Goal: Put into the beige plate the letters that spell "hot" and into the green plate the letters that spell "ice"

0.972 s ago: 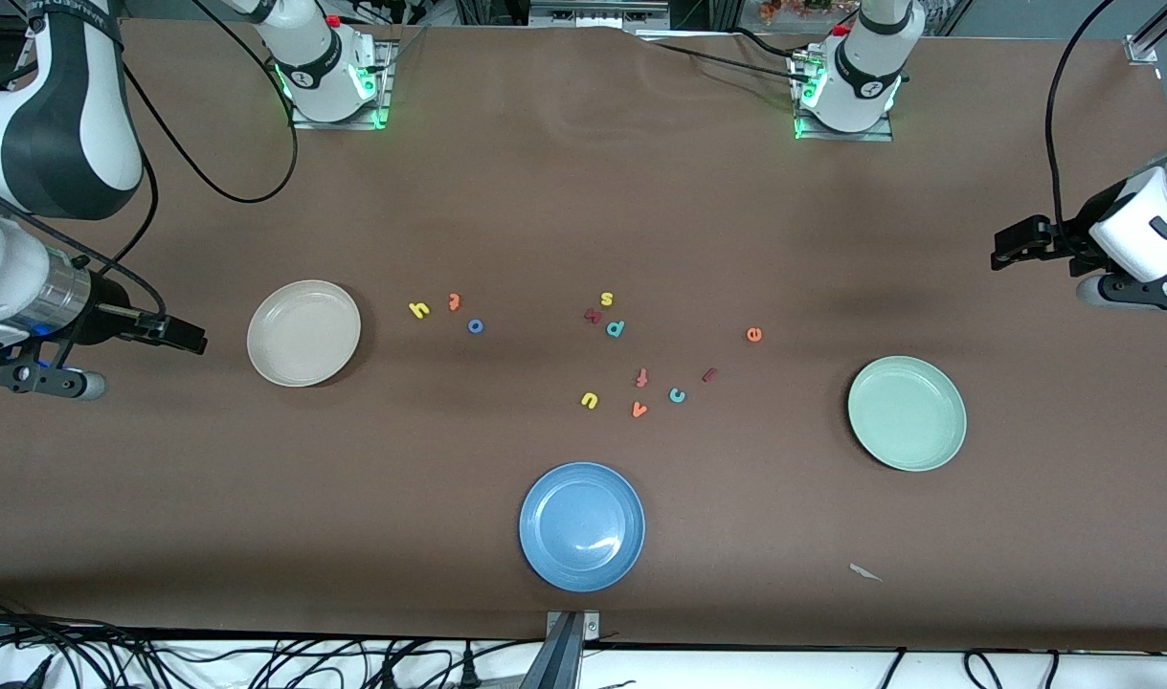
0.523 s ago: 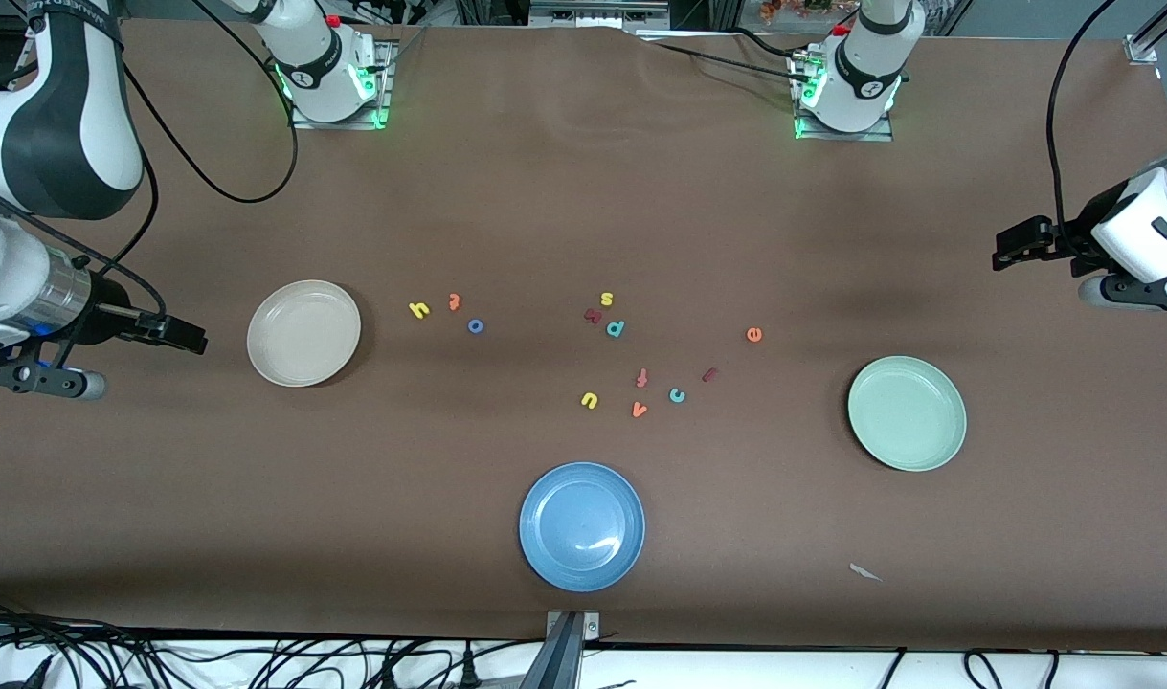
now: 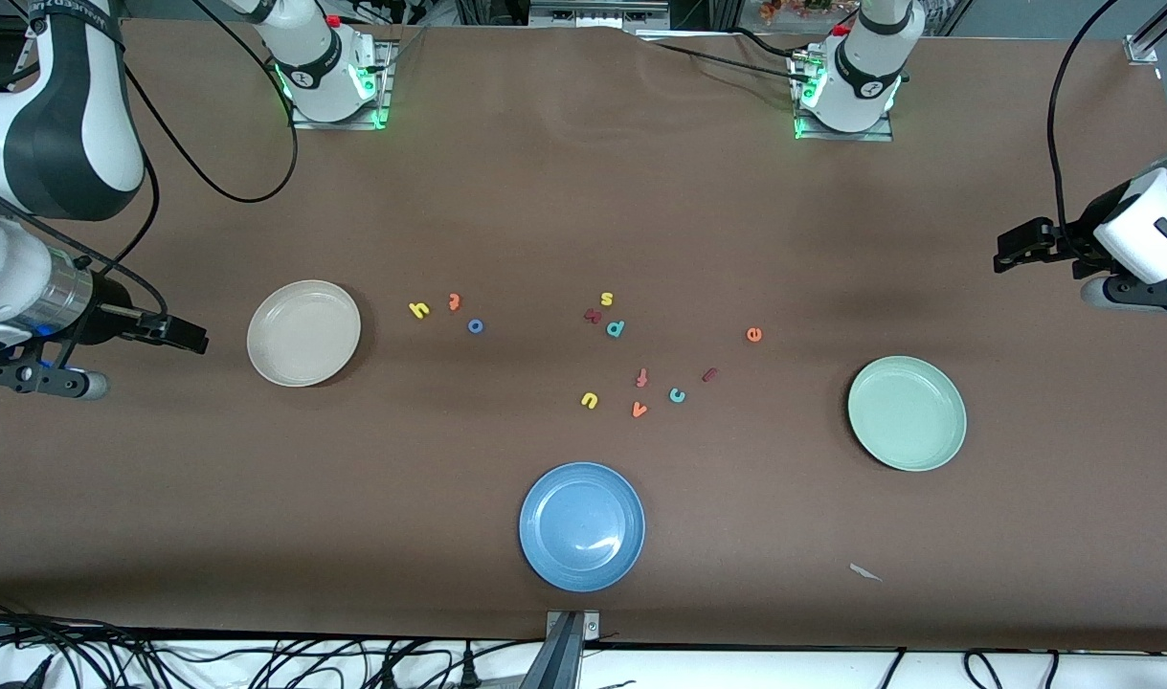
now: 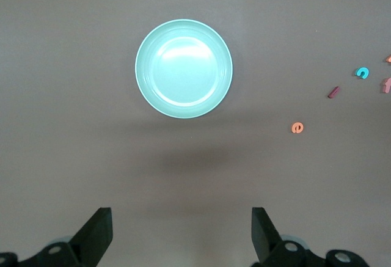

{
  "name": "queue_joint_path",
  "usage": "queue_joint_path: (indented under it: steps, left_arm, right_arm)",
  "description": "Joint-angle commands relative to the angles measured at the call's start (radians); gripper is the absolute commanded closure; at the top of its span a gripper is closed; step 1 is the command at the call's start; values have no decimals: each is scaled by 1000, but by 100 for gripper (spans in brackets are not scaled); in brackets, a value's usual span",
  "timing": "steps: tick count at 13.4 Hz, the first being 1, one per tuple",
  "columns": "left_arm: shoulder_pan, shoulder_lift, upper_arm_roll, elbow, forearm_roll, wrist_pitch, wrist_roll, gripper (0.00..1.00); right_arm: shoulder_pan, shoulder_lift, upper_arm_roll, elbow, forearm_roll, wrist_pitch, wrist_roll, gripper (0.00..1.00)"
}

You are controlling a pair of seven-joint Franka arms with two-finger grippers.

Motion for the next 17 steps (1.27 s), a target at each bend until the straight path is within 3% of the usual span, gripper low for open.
queue_joint_path:
  steps: [1, 17]
  left_arm:
    - [1, 7, 2, 14, -5, 3, 4, 0]
    - [1, 9, 0, 13, -5, 3, 6, 0]
  right_arm:
    - [0, -20, 1, -26, 17, 6, -14, 0]
    - [11, -17, 2, -28, 5, 2, 1, 0]
